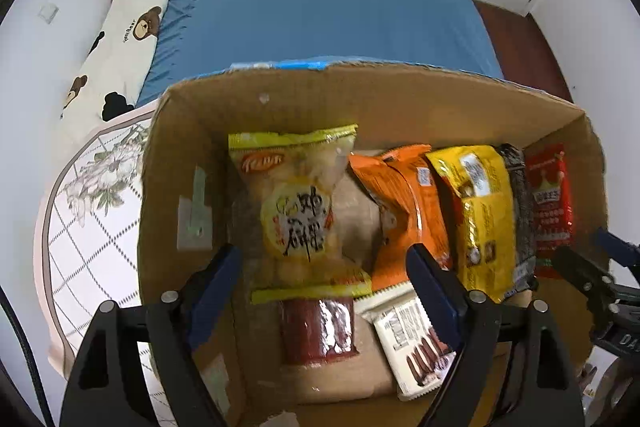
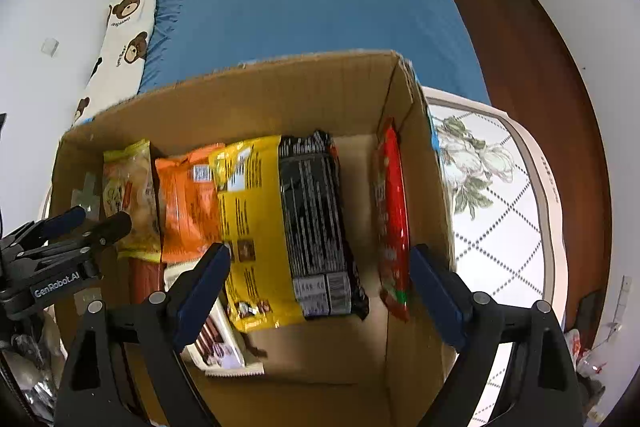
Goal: Organize snacks
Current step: 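Withdraw both tools from the box toward the remaining snacks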
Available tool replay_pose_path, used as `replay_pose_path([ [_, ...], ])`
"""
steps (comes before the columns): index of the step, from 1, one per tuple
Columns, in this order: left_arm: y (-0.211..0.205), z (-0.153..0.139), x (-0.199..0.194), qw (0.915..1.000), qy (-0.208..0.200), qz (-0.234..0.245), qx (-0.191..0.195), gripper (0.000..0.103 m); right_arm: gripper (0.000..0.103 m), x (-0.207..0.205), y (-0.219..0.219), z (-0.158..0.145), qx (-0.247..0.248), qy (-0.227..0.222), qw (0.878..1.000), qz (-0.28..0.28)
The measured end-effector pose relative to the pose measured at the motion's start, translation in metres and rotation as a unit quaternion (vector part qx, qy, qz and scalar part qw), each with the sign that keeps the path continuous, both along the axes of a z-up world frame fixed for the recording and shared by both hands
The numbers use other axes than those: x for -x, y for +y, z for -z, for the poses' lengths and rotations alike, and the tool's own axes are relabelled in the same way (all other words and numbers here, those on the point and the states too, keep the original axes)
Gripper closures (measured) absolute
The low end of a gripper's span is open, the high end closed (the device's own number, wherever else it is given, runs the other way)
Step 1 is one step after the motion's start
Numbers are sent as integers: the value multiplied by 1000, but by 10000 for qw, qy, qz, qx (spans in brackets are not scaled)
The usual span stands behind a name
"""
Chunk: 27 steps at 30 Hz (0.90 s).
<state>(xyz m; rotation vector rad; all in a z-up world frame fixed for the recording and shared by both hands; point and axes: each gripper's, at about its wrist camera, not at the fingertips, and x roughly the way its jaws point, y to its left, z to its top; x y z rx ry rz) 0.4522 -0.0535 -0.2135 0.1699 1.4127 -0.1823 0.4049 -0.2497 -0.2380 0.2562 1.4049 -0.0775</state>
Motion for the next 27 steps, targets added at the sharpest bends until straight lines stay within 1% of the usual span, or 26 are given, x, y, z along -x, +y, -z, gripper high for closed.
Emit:
replay_pose_path([
  [4,1,-17,23,9996,-258,-80,66,19,10,16,8,-8,78,-123,9999,-60],
  [7,1,-28,38,9987,-499,-81,92,19,10,30,14,-19,191,-307,9993,-103],
  [10,-1,-47,59,9970,-754,-100,139,19,10,46,19,-33,214,-477,9986,-121],
  [14,7,-66,73,9945,-1019,-91,246,19,10,67,25,-55,263,-737,9968,-173],
  [19,7,-101,102,9893,-1394,-31,434,19,10,93,35,-87,335,-1074,9933,-274],
  [23,8,-121,126,9849,-1673,43,449,19,10,114,39,-107,368,-1261,9908,-319],
  [27,13,-132,146,9828,-1770,26,533,19,10,138,42,-122,401,-1448,9882,-301],
])
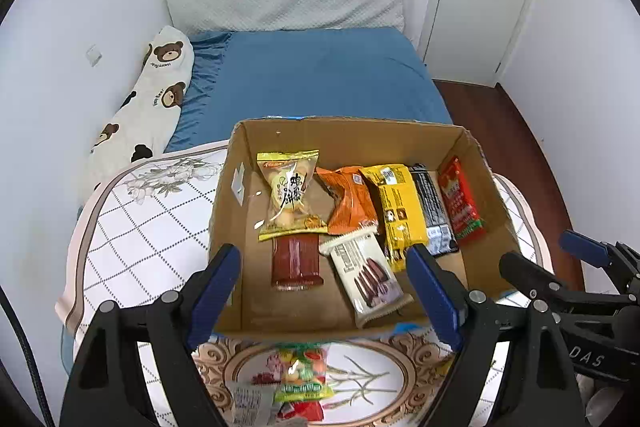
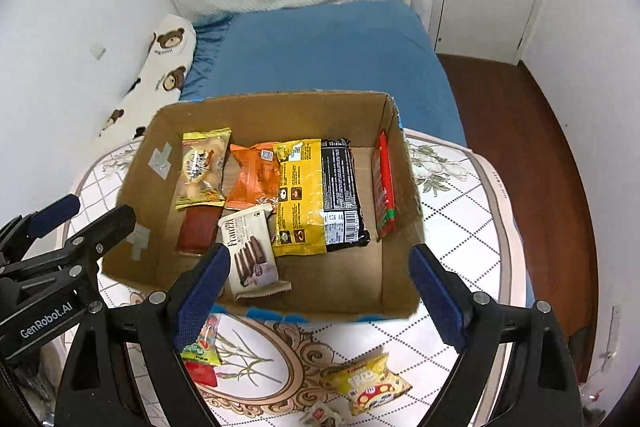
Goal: Organize snacks
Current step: 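Withdraw both tools from the box toward the remaining snacks, then grasp the orange Haidilao packet with the left tool while the right tool grasps the white wrapped snack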
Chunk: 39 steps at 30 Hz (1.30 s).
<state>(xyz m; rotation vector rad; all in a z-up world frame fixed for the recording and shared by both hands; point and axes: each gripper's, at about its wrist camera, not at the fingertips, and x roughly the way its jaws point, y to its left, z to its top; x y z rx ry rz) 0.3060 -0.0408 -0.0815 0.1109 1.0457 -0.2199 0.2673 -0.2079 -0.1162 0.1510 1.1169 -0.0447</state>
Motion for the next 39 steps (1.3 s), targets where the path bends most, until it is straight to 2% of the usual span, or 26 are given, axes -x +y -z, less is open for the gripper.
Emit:
replay_pose_path([
  [4,6,-7,26,10000,-56,11,33,19,10,28,-1,-9,-172,-96,9998,66],
  [7,11,0,52,9999,63,88,-12,19,10,52,-3,-5,-323,-26,9994,131],
  [9,13,18,77,9990,367,248,-117,19,10,74,-4,6,-443,154,9988,169],
  [11,14,46,103,9949,912,415,-148,19,10,100,-7,24,-558,409,9973,234],
  [13,12,92,130,9794,1899,684,-54,19,12,124,-10,43,-588,676,9955,307],
  [14,10,115,144,9681,2372,807,-46,19,15,141,-14,58,-638,860,9935,375],
  [15,8,145,162,9516,2922,947,-57,19,20,150,-15,67,-667,973,9921,424],
  [16,6,161,171,9418,3205,1010,-82,19,23,165,-20,84,-760,1195,9885,532],
  [17,4,186,185,9245,3645,1111,-129,19,25,174,-23,94,-838,1317,9859,610],
  [21,-4,236,209,8886,4421,1225,-45,19,25,213,-33,131,-1027,1715,9756,907],
  [24,-16,258,220,8777,4589,1371,-156,19,25,228,-35,146,-1157,1844,9703,1051],
  [25,-21,263,224,8760,4596,1452,-192,32,25,232,-37,151,-1233,1876,9681,1112],
  [26,-22,266,227,8768,4572,1461,-289,55,25,231,-36,153,-1263,1893,9671,1139],
  [27,-23,269,228,8772,4565,1448,-335,58,25,230,-36,156,-1315,1916,9656,1165],
  [28,-22,269,226,8786,4553,1407,-307,58,25,230,-35,159,-1363,1925,9646,1176],
  [29,-19,267,222,8836,4484,1316,-303,58,25,228,-34,163,-1422,1929,9636,1187],
  [33,3,244,190,9261,3602,925,-631,58,25,207,-23,182,-1495,1968,9620,1163],
  [34,10,240,182,9329,3440,811,-692,58,25,200,-18,189,-1497,1986,9618,1146],
  [37,28,235,160,9453,3142,427,-766,58,26,182,-6,211,-1461,2115,9602,1091],
  [39,36,236,151,9467,3138,234,-682,57,41,171,7,230,-1328,2294,9595,959],
])
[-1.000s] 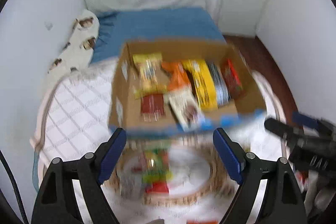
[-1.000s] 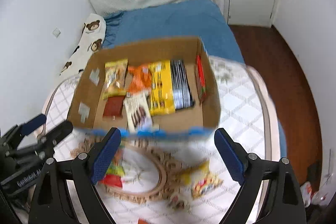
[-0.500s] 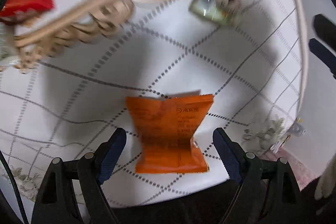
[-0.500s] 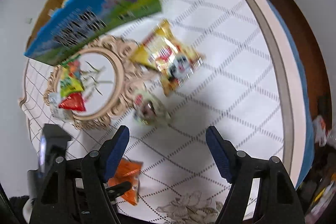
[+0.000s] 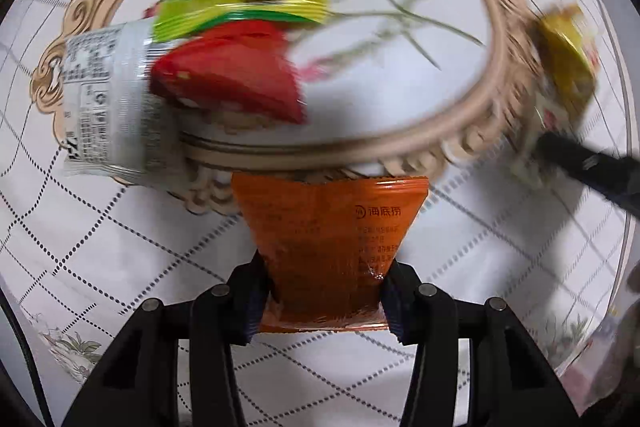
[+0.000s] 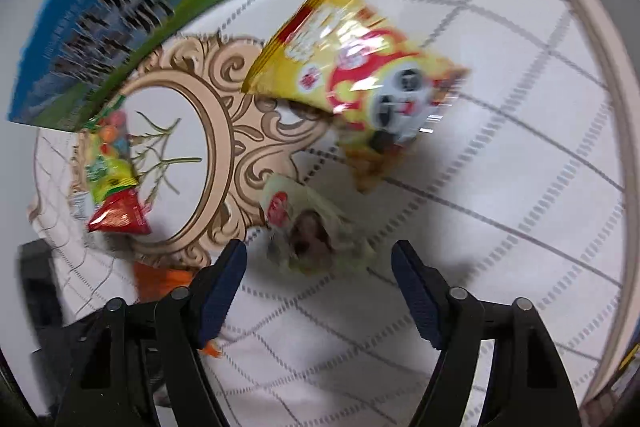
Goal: Organize snacks
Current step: 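Grasp the orange Haidilao packet with the left tool while the right tool grasps the white wrapped snack, then carry both packets into the box and open both tools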
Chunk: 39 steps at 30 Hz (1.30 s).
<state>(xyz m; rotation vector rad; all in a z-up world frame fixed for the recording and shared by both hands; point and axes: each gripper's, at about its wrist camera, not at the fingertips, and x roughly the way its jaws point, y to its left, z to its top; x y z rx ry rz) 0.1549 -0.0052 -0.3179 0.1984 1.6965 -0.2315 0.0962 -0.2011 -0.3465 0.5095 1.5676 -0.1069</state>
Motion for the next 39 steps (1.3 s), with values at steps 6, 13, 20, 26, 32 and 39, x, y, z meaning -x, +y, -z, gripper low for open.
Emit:
replay_pose_path([
  [6,10,13,-2,9993,100,-342,81,55,48,-4,40,5,202,30,9942,-1058],
  [13,13,24,5,9995,107,-292,76,54,57,12,60,15,111,321,9863,-1612],
  [20,10,34,-2,9995,133,-266,46,53,52,9,37,5,-95,72,9947,-1020],
  [26,2,44,-1,9996,121,-243,19,53,49,-4,28,7,-67,60,9948,-1017],
  [32,-8,26,15,9998,-108,-156,-42,61,60,-5,41,5,80,-187,9931,-1155],
  [39,-19,-30,16,9983,-407,-129,400,61,60,2,35,-35,-34,-522,9918,-1162],
])
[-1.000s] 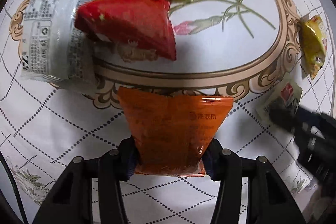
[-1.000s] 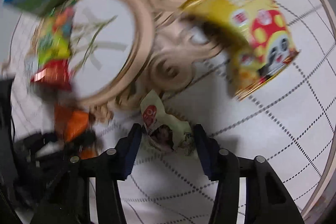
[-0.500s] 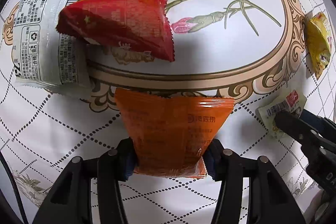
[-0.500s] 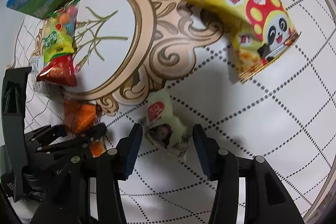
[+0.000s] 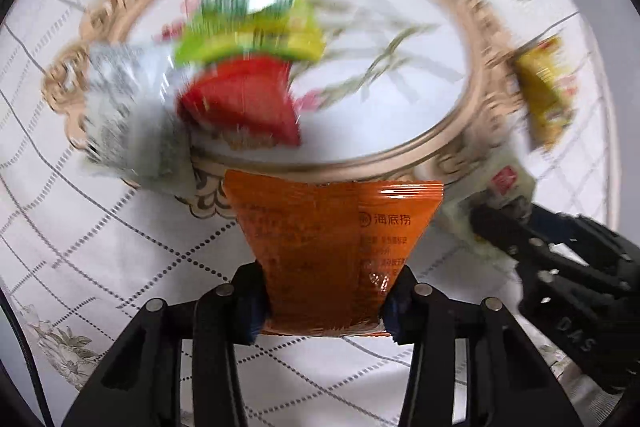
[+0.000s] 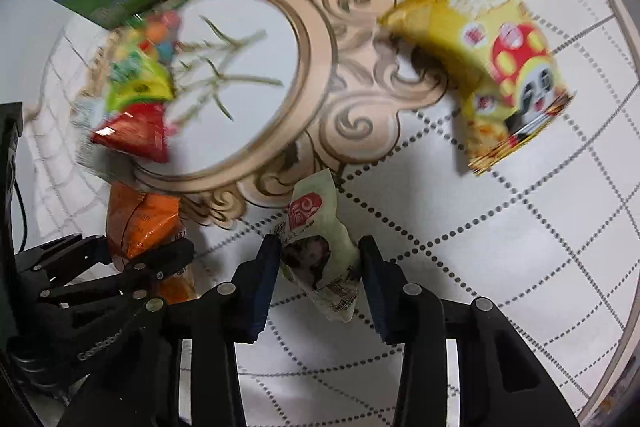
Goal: Organize snacks
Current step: 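Carry both packets into the box and open both tools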
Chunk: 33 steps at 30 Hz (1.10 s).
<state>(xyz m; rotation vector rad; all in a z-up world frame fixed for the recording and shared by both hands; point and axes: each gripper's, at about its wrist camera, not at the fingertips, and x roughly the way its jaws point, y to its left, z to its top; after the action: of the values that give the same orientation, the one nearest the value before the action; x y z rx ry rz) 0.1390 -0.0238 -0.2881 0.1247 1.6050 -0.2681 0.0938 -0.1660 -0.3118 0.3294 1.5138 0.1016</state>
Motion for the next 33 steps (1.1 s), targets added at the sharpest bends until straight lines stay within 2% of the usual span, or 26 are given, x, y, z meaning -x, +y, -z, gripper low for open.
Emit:
replay_pose_path([
  [4,-7,-53,-10,9984,-413,13,381,61,60,0,-18,-42,-223,-317,9992,85],
  [9,-19,-124,-51,9915,-885,-64,955,61,60,-20,-34,-102,-410,-855,9954,114],
  [13,-24,-167,-92,9862,-1263,-15,1074,61,60,-51,-34,-159,-486,-1411,9887,119],
  [16,-25,-186,-123,9843,-1452,10,1001,61,60,-79,-31,-178,-423,-1702,9845,87],
  [19,-21,-189,-159,9857,-1411,-61,920,61,60,-113,-39,-195,-272,-1897,9814,67],
  [23,-19,-167,-201,9909,-1055,-211,805,61,60,-166,-52,-187,-126,-1745,9846,34],
  [28,-21,-129,-238,9968,-686,-203,346,61,60,-202,-60,-155,76,-1329,9911,-67],
  [33,-19,-91,-259,9992,-345,-186,-80,61,60,-227,-61,-100,195,-832,9963,-105],
])
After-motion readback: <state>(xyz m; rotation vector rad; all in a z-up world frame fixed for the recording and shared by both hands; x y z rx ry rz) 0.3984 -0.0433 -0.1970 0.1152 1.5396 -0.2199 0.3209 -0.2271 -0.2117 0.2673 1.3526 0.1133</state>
